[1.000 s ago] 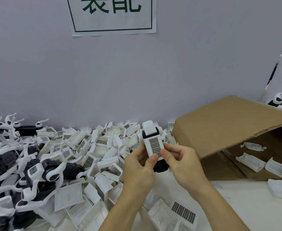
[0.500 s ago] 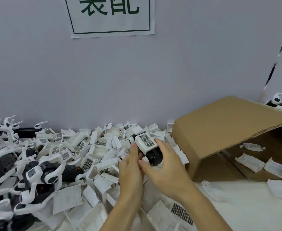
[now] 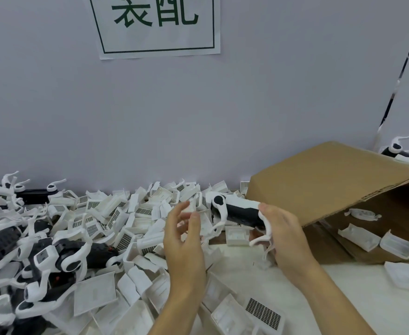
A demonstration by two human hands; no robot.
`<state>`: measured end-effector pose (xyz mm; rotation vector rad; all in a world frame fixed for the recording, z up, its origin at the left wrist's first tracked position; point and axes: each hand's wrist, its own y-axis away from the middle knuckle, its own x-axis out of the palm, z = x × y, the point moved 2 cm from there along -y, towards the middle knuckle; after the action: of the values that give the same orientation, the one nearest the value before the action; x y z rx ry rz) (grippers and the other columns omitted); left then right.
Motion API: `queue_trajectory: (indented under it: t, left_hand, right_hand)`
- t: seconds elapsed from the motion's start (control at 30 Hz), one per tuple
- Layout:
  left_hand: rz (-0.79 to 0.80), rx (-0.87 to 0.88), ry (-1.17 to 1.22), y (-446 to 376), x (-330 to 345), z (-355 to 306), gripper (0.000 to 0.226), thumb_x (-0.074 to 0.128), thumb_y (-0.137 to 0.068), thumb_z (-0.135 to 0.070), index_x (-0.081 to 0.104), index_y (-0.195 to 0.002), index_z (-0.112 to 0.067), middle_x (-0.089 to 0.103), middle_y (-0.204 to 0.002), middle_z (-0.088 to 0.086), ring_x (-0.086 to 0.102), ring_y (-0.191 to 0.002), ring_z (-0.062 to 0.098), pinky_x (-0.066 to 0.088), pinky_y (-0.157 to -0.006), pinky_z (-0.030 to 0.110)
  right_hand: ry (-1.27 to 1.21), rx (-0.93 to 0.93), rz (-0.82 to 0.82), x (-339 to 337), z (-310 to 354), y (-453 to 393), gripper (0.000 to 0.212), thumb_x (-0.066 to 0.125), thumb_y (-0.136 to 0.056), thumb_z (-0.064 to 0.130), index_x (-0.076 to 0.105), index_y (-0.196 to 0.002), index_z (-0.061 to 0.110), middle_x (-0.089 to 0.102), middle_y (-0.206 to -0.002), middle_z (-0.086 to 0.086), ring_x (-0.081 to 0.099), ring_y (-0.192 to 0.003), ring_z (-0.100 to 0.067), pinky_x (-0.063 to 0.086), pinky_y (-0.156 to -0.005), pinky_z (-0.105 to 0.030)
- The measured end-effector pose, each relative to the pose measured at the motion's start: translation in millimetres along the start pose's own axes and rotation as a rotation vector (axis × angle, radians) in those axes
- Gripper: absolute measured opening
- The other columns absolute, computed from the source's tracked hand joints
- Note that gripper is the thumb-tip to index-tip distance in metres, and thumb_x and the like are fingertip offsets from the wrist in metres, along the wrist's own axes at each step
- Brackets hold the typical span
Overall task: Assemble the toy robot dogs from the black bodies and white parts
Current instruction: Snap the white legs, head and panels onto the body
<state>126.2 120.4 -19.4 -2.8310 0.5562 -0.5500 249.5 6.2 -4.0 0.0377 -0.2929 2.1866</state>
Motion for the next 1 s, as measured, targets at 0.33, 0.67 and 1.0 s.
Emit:
queue_trajectory:
  t: [0.33, 0.67, 1.0]
  left_hand:
    - [0.127, -0.14, 0.091, 4, 3, -1, 0.028, 0.058, -0.101, -0.028, 0.071, -0.115, -0.048, 0.075, -0.105, -0.018, 0.067, -0.099, -0.009, 0.048, -0.088, 0.024]
    - [0.058, -0.329, 0.201, 0, 3, 0, 0.023, 0.063, -0.093, -0.046, 0.077, -0.111, -0.043, 0.072, -0.123, -0.003, 0.065, -0.113, 0.017, 0.052, -0.097, 0.037]
    - [0.043, -0.358, 0.287, -5, 0, 4, 0.017, 0.062, -0.099, -0.009, 0.071, -0.113, -0.011, 0.077, -0.108, 0.013, 0.075, -0.1, 0.024, 0.058, -0.078, 0.031]
  right_hand:
    - [-0.205, 0.259, 0.23, 7, -10, -2, 0.049, 0.061, -0.08, 0.045, 0.073, -0.106, 0.005, 0.057, -0.083, -0.023, 0.054, -0.065, -0.025, 0.045, -0.052, -0.031]
    - [0.063, 0.113, 0.322, -8, 12, 2, 0.043, 0.075, -0.072, 0.03, 0.073, -0.115, 0.032, 0.065, -0.126, -0.01, 0.065, -0.114, -0.03, 0.053, -0.097, -0.048]
    - [0.612, -0.184, 0.399, -4, 28, 5, 0.074, 0.082, -0.068, -0.005, 0.063, -0.111, 0.052, 0.061, -0.115, 0.027, 0.062, -0.103, 0.005, 0.056, -0.075, -0.017]
